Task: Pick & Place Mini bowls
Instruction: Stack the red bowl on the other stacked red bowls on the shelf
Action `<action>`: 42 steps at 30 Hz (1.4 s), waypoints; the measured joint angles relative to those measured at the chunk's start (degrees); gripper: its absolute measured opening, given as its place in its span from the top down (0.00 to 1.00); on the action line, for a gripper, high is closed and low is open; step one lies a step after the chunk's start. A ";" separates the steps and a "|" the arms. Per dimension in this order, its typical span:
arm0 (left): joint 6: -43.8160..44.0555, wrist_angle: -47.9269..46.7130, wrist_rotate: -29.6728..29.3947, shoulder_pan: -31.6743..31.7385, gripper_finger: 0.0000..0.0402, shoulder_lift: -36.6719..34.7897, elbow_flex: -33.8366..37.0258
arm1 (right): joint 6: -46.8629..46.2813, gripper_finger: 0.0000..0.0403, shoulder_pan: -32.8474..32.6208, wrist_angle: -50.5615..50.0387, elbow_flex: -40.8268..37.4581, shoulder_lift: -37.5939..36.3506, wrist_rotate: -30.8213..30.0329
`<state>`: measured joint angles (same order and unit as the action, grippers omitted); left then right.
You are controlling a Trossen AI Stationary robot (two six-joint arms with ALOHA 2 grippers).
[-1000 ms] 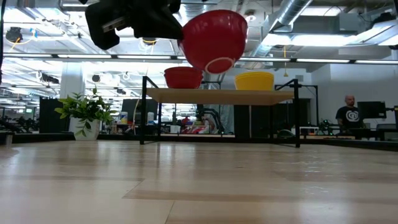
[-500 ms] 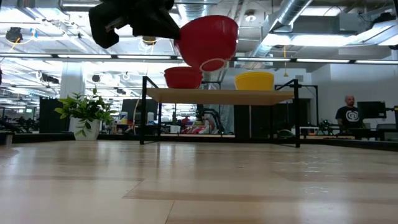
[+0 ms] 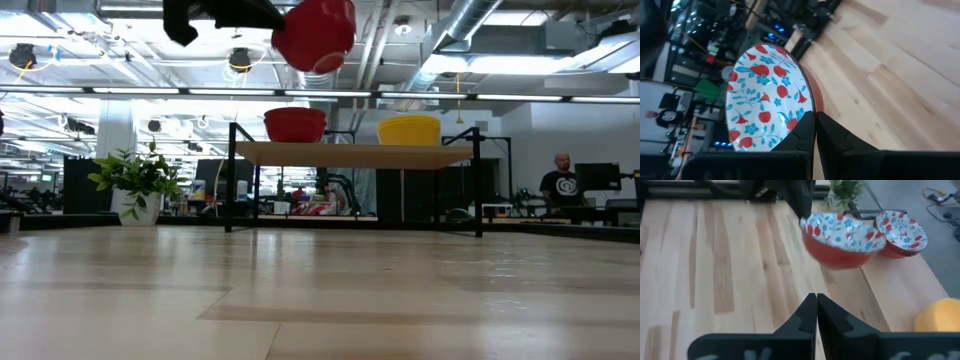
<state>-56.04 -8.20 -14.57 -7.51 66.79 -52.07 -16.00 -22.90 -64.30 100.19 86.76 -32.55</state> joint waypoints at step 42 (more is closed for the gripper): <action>-2.42 -25.51 8.46 30.14 0.98 12.66 -26.48 | -14.17 1.00 4.99 70.54 -56.40 1.68 2.75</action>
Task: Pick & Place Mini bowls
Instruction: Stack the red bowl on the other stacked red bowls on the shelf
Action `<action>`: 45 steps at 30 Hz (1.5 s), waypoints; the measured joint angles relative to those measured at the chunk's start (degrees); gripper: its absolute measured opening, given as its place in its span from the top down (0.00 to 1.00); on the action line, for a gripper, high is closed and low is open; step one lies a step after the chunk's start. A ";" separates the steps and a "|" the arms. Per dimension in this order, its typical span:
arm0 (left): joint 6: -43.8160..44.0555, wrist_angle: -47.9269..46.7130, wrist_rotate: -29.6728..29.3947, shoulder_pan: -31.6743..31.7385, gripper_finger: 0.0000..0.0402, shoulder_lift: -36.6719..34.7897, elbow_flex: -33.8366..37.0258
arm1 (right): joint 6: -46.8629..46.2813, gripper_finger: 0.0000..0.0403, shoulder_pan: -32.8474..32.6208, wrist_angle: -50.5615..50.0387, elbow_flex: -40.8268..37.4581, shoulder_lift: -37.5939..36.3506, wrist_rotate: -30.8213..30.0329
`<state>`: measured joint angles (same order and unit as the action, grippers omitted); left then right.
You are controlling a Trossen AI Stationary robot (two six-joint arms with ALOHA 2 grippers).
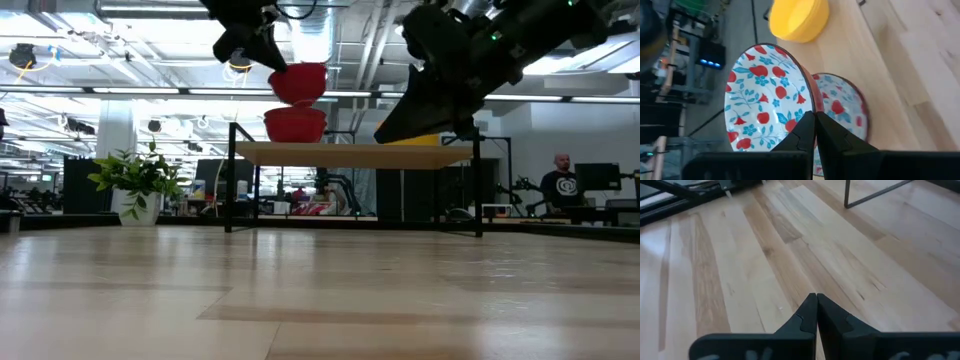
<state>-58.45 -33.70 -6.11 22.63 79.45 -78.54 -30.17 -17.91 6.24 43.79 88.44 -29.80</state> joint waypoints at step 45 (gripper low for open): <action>0.37 -0.26 -0.11 -0.02 0.97 2.35 5.18 | -1.53 1.00 -0.07 0.00 -0.04 -0.17 0.28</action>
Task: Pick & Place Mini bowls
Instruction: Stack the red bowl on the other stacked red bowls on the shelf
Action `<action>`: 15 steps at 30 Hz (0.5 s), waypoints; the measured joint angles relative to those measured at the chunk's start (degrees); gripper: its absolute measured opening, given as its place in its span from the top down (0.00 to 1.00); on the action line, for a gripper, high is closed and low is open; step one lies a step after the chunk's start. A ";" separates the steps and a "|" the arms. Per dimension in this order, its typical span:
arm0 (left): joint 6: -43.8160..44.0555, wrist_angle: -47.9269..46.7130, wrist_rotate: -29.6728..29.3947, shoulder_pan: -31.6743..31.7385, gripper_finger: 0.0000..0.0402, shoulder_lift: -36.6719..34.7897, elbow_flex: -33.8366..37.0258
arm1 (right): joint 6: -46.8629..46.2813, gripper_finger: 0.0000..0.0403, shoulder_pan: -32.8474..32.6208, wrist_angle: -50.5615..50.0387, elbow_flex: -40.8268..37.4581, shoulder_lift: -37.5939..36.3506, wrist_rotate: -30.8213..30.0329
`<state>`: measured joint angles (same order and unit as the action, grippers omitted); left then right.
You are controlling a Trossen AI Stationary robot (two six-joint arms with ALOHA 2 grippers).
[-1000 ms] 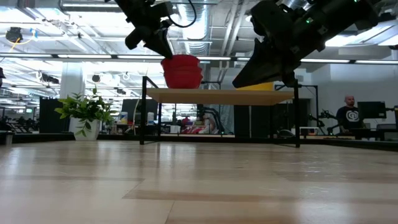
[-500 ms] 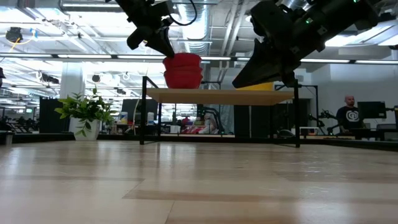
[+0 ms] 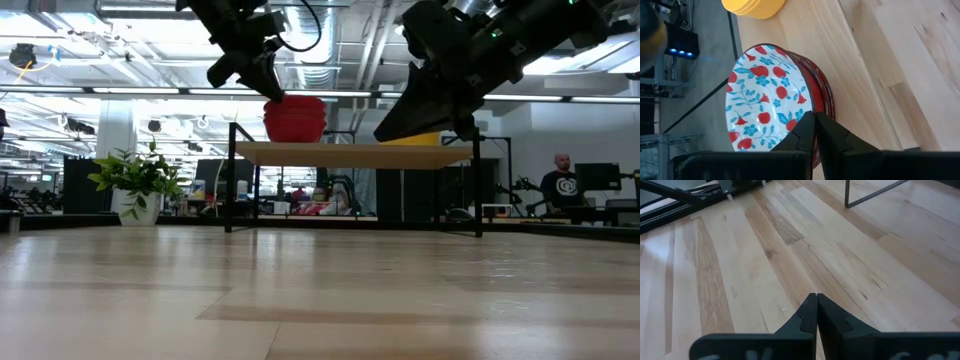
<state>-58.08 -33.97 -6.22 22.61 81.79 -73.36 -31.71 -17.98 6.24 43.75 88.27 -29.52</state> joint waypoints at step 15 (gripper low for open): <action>0.02 0.12 -0.80 -0.02 0.85 0.33 -0.02 | -0.41 1.00 0.00 0.00 0.00 0.02 -0.03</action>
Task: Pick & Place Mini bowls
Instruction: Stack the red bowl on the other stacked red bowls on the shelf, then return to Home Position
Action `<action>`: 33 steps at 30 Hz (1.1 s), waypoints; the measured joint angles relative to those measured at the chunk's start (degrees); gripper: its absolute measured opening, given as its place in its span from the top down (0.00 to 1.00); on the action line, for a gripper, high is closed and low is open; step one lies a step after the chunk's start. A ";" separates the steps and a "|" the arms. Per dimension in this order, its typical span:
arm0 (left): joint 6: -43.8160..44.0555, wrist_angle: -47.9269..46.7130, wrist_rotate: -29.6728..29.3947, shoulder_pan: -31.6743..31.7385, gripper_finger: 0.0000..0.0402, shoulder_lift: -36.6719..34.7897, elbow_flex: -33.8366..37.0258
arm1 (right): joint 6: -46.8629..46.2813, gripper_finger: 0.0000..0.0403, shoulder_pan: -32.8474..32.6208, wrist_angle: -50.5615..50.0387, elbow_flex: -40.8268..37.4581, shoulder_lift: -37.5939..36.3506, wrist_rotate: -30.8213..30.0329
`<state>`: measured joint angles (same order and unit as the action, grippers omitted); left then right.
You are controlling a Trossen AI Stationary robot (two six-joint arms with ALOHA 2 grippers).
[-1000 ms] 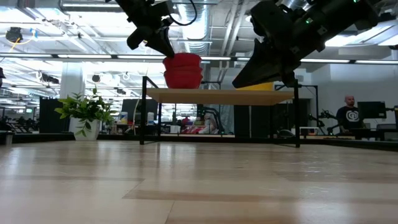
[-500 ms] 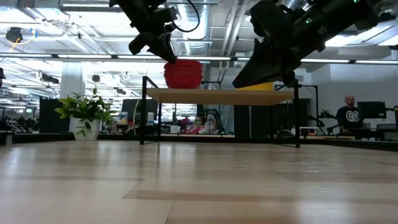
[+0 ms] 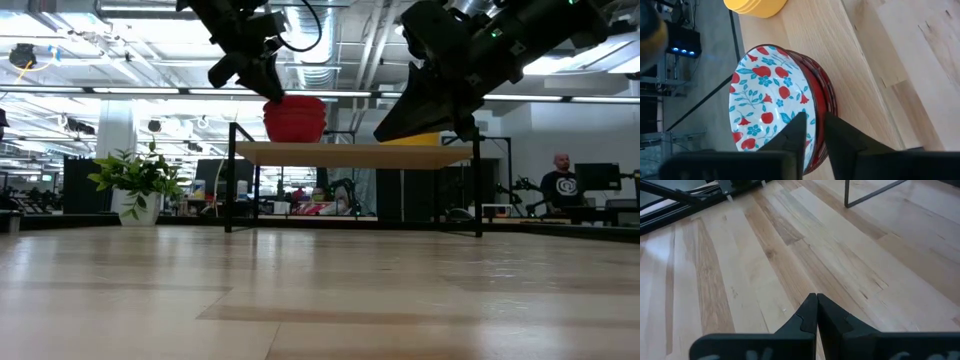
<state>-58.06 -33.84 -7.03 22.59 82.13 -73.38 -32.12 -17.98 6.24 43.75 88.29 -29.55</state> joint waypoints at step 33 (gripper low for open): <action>16.34 1.19 0.42 -0.09 0.73 -13.09 -0.05 | 1.06 1.00 -0.26 3.34 0.04 0.00 -0.27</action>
<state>-41.73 -32.65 -6.60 22.50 69.04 -73.43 -31.05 -18.24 9.58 43.79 88.29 -29.82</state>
